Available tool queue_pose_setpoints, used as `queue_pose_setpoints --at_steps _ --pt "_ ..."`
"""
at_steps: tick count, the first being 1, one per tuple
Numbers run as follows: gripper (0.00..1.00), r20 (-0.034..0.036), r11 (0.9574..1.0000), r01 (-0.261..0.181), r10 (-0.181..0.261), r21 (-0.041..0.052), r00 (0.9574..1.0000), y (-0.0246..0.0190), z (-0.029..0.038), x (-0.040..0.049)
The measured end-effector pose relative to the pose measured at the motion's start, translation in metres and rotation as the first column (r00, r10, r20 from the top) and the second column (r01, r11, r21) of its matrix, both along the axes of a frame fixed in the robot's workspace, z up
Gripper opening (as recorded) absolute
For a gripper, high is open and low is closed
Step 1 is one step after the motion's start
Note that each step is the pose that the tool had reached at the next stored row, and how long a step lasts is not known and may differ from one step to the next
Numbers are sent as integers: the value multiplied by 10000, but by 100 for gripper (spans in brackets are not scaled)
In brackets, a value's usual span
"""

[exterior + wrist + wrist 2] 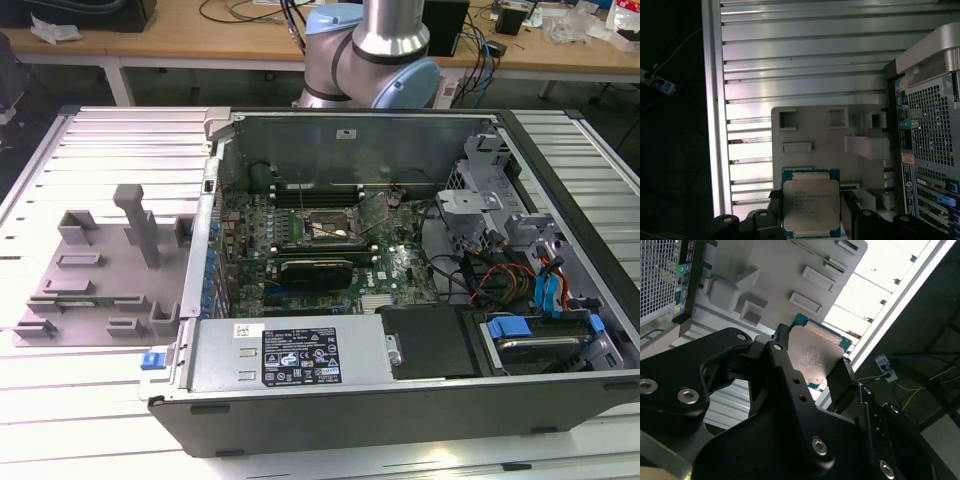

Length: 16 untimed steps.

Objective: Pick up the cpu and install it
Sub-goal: 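Pick up the cpu and move it towards the insertion slot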

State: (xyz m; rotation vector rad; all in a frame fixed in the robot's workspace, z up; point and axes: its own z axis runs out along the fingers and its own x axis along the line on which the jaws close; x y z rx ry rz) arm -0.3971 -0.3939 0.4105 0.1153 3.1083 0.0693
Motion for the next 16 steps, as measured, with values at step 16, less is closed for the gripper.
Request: queue_pose_setpoints --at_steps 16 --pt "55 1 10000 0 0 1 10000 0 0 444"
